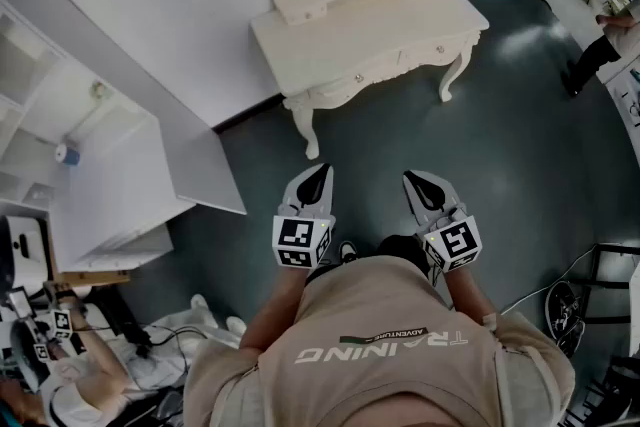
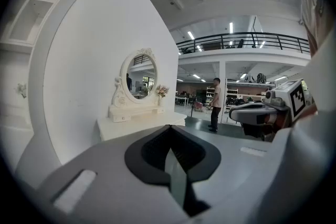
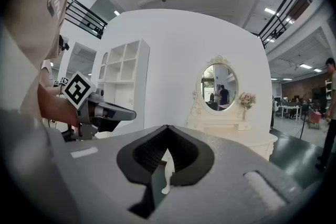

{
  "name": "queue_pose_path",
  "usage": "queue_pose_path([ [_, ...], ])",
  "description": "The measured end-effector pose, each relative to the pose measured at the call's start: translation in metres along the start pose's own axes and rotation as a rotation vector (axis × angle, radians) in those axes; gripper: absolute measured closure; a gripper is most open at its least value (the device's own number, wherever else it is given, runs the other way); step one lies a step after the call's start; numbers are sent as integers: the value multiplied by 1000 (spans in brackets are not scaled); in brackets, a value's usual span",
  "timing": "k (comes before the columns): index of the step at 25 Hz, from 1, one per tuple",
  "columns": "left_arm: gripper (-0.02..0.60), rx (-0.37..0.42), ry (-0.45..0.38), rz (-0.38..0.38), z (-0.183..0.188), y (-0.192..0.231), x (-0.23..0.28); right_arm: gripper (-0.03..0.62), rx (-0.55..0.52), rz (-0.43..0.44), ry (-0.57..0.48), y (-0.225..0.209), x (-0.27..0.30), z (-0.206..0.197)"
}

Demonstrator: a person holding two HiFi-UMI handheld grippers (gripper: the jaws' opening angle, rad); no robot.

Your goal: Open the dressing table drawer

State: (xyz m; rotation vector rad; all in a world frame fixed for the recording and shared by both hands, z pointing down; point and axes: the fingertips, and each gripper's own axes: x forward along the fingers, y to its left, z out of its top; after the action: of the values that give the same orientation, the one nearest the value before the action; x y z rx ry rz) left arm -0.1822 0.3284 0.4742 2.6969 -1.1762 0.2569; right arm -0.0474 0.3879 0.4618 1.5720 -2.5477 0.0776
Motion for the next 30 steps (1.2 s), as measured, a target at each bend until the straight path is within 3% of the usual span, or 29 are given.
queue_pose_path([
  [15,563,-38,8,19,-10,29,3,591,-24,-14,-6,2,24,11],
  [24,563,-53,40,31,-9,43,42,591,21,-17,46,-29,43,-14],
  [30,563,-23,67,85,8,68,83,591,7,47,5,-67,94,-8],
])
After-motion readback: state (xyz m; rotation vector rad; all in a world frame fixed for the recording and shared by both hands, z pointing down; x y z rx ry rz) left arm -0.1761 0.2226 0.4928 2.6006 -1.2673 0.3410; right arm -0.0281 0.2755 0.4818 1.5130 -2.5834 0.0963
